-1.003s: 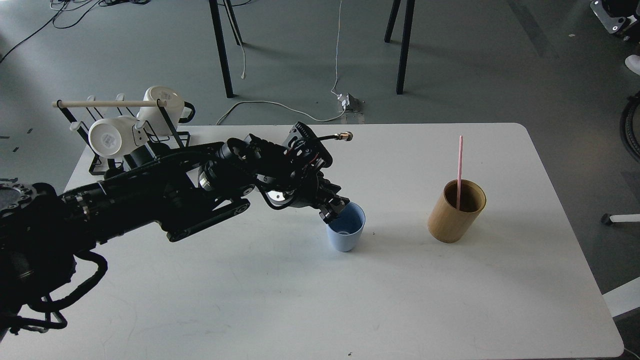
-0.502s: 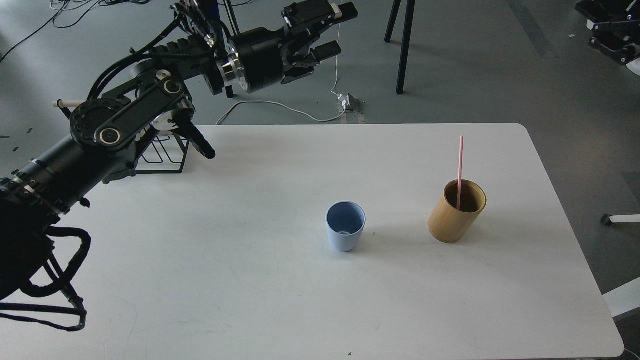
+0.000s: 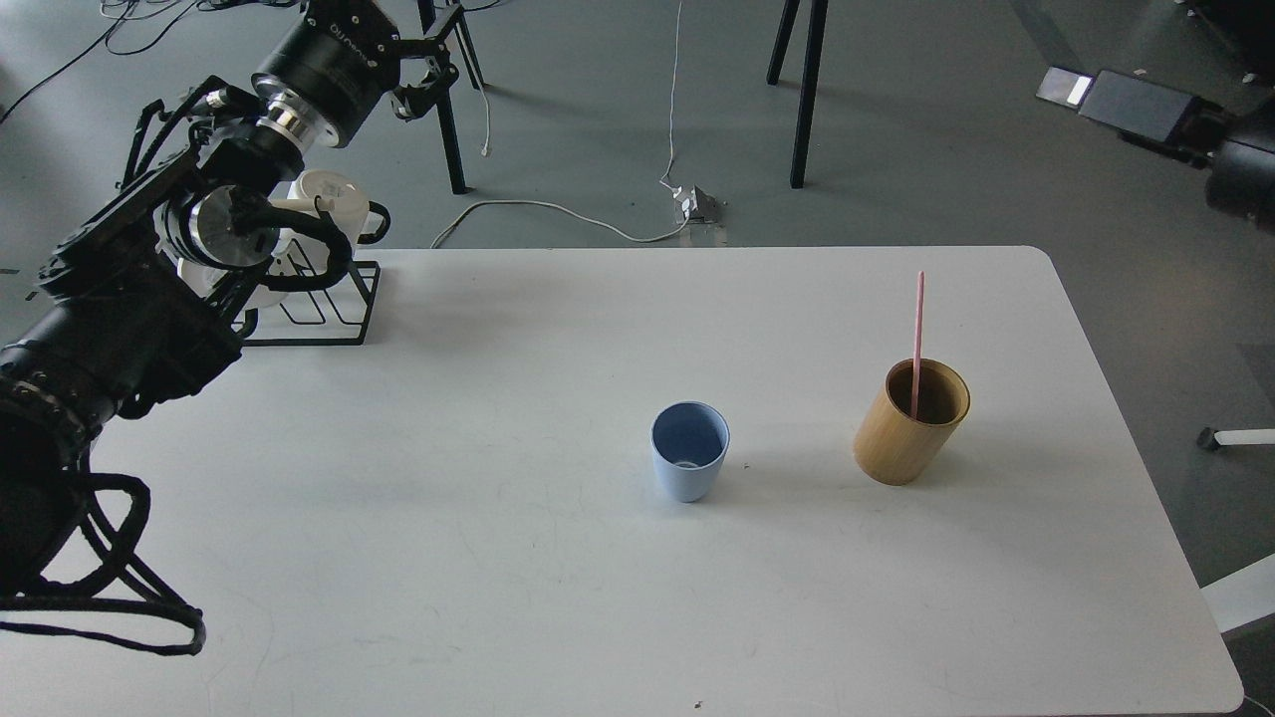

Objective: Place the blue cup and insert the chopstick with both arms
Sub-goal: 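Release the blue cup and raise the left arm back to rest, then grasp the red chopstick in the tan cup with the right gripper and lift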

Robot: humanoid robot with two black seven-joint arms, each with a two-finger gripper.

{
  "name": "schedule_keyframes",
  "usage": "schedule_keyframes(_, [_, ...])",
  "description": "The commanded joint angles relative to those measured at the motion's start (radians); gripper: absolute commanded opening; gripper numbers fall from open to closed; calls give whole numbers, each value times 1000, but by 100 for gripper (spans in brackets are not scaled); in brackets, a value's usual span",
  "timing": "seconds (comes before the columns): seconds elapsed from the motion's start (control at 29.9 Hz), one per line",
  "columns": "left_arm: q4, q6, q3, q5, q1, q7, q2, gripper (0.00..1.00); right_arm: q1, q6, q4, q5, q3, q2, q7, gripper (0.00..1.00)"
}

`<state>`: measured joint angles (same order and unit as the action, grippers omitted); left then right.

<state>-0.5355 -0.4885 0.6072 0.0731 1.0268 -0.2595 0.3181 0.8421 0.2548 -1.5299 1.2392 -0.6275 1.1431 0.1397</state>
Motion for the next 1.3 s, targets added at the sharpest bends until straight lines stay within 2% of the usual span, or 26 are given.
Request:
schedule_keyframes(0.0, [17, 0, 32, 114, -54, 0, 6, 99, -4, -35, 10, 121, 93, -29, 0, 99])
schedule_keyframes(0.1, [15, 0, 62, 134, -73, 0, -2, 99, -3, -97, 51, 183, 204, -89, 0, 97])
schedule_keyframes(0.2, [14, 0, 65, 134, -74, -1, -11, 99, -3, -103, 99, 230, 285, -160, -3, 88])
schedule_keyframes(0.27, [9, 0, 65, 134, -74, -1, -13, 99, -1, -103, 157, 293, 325, -215, -9, 75])
schedule_keyframes(0.57, [11, 0, 65, 132, -74, 0, -7, 99, -3, -106, 264, 344, 351, -333, -22, 59])
schedule_keyframes(0.8, [11, 0, 56, 131, -76, 0, -10, 99, -3, -106, 318, 345, 353, -387, -19, 52])
schedule_keyframes(1.1, [9, 0, 56, 129, -88, 0, -1, 99, 9, -104, 332, 381, 379, -398, -12, 10])
schedule_keyframes(1.2, [9, 0, 56, 129, -85, 0, -1, 99, 9, -104, 330, 387, 382, -388, -12, 2])
schedule_keyframes(1.27, [9, 0, 57, 129, -85, 0, -1, 99, 3, -106, 324, 387, 382, -384, -12, 0])
